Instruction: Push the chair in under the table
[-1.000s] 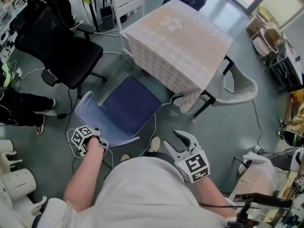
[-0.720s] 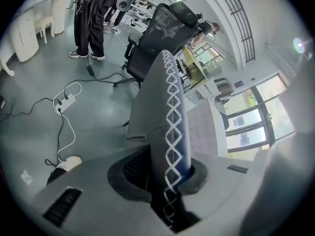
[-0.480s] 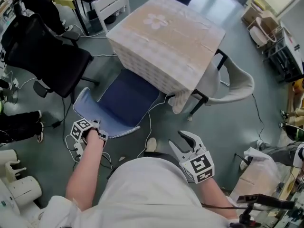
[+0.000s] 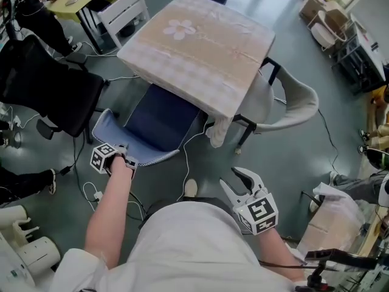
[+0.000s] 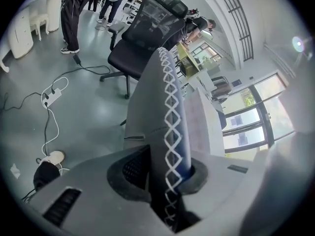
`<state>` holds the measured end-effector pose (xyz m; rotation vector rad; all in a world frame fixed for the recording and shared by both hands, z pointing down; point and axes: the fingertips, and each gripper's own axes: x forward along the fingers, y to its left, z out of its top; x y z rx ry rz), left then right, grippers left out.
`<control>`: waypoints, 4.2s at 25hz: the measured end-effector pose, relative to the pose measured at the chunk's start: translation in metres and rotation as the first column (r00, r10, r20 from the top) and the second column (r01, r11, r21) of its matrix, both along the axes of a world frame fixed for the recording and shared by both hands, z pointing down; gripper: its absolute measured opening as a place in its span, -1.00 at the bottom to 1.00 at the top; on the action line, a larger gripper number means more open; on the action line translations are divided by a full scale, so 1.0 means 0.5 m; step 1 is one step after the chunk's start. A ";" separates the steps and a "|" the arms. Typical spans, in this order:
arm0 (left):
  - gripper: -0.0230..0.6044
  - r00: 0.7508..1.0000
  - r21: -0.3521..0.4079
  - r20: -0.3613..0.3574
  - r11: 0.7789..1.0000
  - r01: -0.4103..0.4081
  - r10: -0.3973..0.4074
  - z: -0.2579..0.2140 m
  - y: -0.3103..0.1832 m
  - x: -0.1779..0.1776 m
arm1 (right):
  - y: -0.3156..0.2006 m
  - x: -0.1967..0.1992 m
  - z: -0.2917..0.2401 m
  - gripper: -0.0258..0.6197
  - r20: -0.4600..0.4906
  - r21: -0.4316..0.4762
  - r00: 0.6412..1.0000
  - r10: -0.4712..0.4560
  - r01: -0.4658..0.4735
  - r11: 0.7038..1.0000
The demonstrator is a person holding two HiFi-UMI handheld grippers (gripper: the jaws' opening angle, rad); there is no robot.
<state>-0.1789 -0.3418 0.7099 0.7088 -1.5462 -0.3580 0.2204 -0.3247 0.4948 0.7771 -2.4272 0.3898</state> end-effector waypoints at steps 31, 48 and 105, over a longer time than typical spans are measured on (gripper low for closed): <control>-0.36 0.964 0.012 0.206 0.985 -0.172 0.166 -0.114 -0.089 -0.015 | 0.037 -0.036 -0.009 -0.33 0.020 0.019 1.000 -0.003 0.002 1.000; -0.67 0.722 0.299 0.576 0.723 -0.623 0.384 -0.414 0.242 -0.068 | 0.251 -0.305 -0.051 -0.63 0.031 0.088 0.985 -0.171 0.167 0.982; -0.89 0.252 0.233 0.746 0.113 -0.966 0.616 -0.536 0.662 0.102 | 0.615 -0.468 -0.113 -0.88 0.023 0.168 0.975 -0.221 0.214 0.962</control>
